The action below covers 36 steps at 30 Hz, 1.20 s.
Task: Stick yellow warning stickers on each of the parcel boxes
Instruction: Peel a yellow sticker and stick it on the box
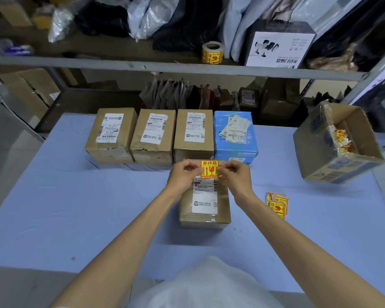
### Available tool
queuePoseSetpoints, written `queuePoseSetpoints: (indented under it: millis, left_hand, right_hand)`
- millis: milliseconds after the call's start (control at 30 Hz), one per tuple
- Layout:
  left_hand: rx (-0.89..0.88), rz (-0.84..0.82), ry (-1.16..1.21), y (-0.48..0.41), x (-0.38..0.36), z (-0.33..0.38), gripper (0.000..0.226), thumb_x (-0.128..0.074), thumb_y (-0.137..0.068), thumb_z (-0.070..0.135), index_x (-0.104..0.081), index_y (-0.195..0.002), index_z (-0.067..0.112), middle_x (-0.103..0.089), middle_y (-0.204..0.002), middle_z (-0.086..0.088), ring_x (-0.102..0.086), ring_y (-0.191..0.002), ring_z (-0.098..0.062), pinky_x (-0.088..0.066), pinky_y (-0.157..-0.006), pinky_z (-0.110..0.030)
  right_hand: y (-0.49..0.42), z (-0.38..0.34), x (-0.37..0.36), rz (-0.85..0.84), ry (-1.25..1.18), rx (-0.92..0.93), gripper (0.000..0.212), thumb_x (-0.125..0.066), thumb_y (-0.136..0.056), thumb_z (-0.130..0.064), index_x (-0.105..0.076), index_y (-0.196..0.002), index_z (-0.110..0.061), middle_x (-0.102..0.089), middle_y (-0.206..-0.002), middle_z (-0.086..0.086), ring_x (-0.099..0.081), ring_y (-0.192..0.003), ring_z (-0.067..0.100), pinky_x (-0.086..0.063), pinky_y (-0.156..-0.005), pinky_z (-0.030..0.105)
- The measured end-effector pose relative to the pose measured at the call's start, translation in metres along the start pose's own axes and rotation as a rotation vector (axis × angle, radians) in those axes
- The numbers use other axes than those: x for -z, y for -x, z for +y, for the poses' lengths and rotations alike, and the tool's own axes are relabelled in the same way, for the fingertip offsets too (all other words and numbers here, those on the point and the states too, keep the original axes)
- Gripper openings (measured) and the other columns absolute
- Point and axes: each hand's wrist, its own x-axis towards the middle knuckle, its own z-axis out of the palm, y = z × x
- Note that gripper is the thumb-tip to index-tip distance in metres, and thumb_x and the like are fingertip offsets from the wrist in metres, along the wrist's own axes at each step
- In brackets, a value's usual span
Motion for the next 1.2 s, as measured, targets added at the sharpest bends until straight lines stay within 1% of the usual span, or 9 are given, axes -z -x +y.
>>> queuePoseSetpoints:
  millis: [67, 133, 267, 433, 533, 700, 900, 1100, 1200]
  left_hand:
    - [-0.013, 0.011, -0.013, 0.001, 0.0, -0.004, 0.007, -0.073, -0.082, 0.018, -0.067, -0.079, 0.02, -0.067, -0.084, 0.003, -0.062, -0.082, -0.013, -0.052, -0.078, -0.032]
    - [-0.023, 0.013, -0.035, 0.006, -0.002, -0.008, 0.01, -0.075, -0.081, 0.018, -0.067, -0.077, 0.022, -0.068, -0.085, 0.003, -0.064, -0.083, -0.014, -0.051, -0.081, -0.032]
    - [-0.032, 0.055, -0.069, 0.015, -0.007, -0.02, 0.009, -0.075, -0.081, 0.019, -0.067, -0.077, 0.021, -0.067, -0.08, 0.004, -0.061, -0.078, -0.012, -0.047, -0.072, -0.022]
    - [0.026, 0.044, -0.06, 0.024, -0.012, -0.027, 0.008, -0.075, -0.08, 0.019, -0.068, -0.08, 0.02, -0.072, -0.089, -0.004, -0.068, -0.087, -0.019, -0.049, -0.074, -0.025]
    - [0.037, 0.055, -0.087, 0.029, -0.016, -0.03, 0.009, -0.076, -0.079, 0.022, -0.067, -0.08, 0.022, -0.073, -0.091, -0.006, -0.069, -0.088, -0.02, -0.052, -0.074, -0.03]
    - [0.055, 0.045, -0.138, 0.036, -0.018, -0.032, 0.034, -0.081, -0.074, 0.023, -0.06, -0.101, 0.017, -0.072, -0.093, -0.005, -0.068, -0.088, -0.018, -0.056, -0.075, -0.033]
    - [0.01, 0.058, -0.228, 0.041, -0.022, -0.028, 0.026, -0.077, -0.079, 0.02, -0.053, -0.087, 0.017, -0.073, -0.083, -0.003, -0.067, -0.086, -0.015, -0.046, -0.057, -0.021]
    - [0.002, 0.071, -0.267, 0.044, -0.021, -0.033, 0.026, -0.077, -0.079, 0.018, -0.051, -0.08, 0.016, -0.071, -0.092, -0.004, -0.065, -0.076, -0.008, -0.042, -0.047, -0.008]
    - [0.021, 0.069, -0.289, 0.043, -0.022, -0.035, 0.026, -0.077, -0.078, 0.019, -0.051, -0.079, 0.017, -0.071, -0.092, -0.006, -0.065, -0.08, -0.013, -0.041, -0.053, -0.015]
  right_hand:
    - [0.0, 0.004, 0.002, -0.008, 0.03, 0.017, 0.008, -0.066, -0.086, -0.009, -0.065, -0.08, -0.013, -0.069, -0.087, 0.004, -0.067, -0.085, 0.017, -0.055, -0.07, 0.027]
    - [0.002, 0.007, 0.005, 0.002, 0.062, 0.035, 0.006, -0.068, -0.085, -0.013, -0.066, -0.08, -0.015, -0.068, -0.09, 0.003, -0.066, -0.084, 0.017, -0.054, -0.069, 0.028]
    - [0.01, 0.015, 0.01, 0.009, 0.074, 0.034, 0.005, -0.068, -0.086, -0.013, -0.067, -0.081, -0.015, -0.067, -0.089, 0.003, -0.065, -0.079, 0.014, -0.048, -0.056, 0.019]
    - [0.018, 0.026, 0.017, -0.032, 0.133, 0.041, 0.014, -0.067, -0.086, -0.009, -0.067, -0.075, -0.017, -0.069, -0.08, 0.004, -0.066, -0.078, 0.02, -0.057, -0.069, 0.032]
    - [0.021, 0.03, 0.022, -0.052, 0.136, 0.021, 0.011, -0.067, -0.085, -0.008, -0.067, -0.078, -0.015, -0.069, -0.079, 0.005, -0.067, -0.077, 0.019, -0.058, -0.066, 0.029]
    - [0.025, 0.036, 0.03, -0.048, 0.152, 0.043, 0.007, -0.067, -0.083, -0.003, -0.068, -0.081, -0.009, -0.068, -0.075, 0.006, -0.066, -0.071, 0.016, -0.055, -0.061, 0.024]
    - [0.03, 0.045, 0.032, -0.023, 0.225, 0.081, 0.003, -0.068, -0.083, -0.006, -0.067, -0.085, -0.009, -0.067, -0.078, 0.002, -0.065, -0.074, 0.014, -0.058, -0.067, 0.026]
    - [0.035, 0.047, 0.029, -0.03, 0.256, 0.082, 0.005, -0.068, -0.084, -0.008, -0.065, -0.087, -0.011, -0.066, -0.081, 0.001, -0.064, -0.076, 0.013, -0.055, -0.067, 0.021]
    - [0.037, 0.05, 0.03, -0.017, 0.26, 0.084, 0.02, -0.067, -0.082, -0.007, -0.06, -0.099, -0.017, -0.068, -0.078, 0.002, -0.067, -0.075, 0.015, -0.058, -0.068, 0.028]
